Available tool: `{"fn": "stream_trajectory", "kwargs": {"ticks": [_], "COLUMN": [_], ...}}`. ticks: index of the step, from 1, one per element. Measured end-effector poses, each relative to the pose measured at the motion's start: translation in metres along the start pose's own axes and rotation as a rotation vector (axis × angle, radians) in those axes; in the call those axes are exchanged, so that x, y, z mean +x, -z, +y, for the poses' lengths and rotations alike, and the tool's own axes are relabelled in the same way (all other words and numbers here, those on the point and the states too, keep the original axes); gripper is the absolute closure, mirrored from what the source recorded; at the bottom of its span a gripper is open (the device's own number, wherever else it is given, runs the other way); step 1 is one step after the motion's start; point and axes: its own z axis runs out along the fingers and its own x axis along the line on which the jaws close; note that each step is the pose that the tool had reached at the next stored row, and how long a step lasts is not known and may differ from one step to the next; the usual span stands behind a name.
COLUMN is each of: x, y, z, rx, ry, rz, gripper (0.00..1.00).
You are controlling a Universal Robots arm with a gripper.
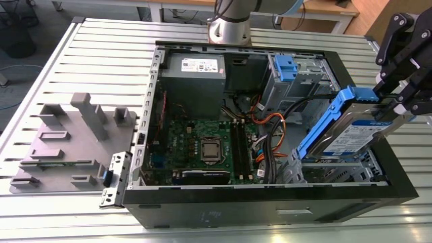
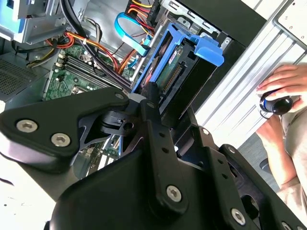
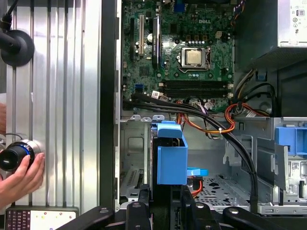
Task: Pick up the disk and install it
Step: 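Insert the disk into the insertion slot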
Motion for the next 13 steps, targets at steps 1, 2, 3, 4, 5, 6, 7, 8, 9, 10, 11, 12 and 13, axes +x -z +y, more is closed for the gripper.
{"fn": "stream_trajectory", "kwargs": {"ticks": [1,2,3,4,5,6,7,8,9,10,11,12,13], "x": [0.0000,0.0000,0.0000,0.0000,0.0002,0.0003,0.0003,0.0003,0.0004,0.0005,0.0006,0.0008,0.0008], "y": [-0.0001,-0.0002,-0.0004,-0.0004,-0.0006,-0.0009,-0.0009,-0.0010,-0.0013,-0.0020,-0.0028,-0.0039,-0.0051], "z": [0.0000,0.0000,0.0000,0.0000,0.0000,0.0000,0.0000,0.0000,0.0000,0.0000,0.0000,0.0000,-0.0001], "rx": [0.0000,0.0000,0.0000,0.0000,0.0000,0.0000,0.0000,0.0000,0.0000,0.0001,0.0000,0.0000,0.0000], "ry": [0.000,0.000,0.000,0.000,-0.001,-0.001,-0.001,-0.001,-0.001,-0.001,-0.001,-0.001,-0.001], "rz": [0.0001,0.0000,0.0000,0.0001,0.0001,0.0000,0.0001,0.0002,0.0001,-0.0004,-0.0002,-0.0002,0.0000], "gripper": [0.65,0.65,0.65,0.65,0.65,0.65,0.65,0.65,0.65,0.65,0.65,0.65,0.65]}}
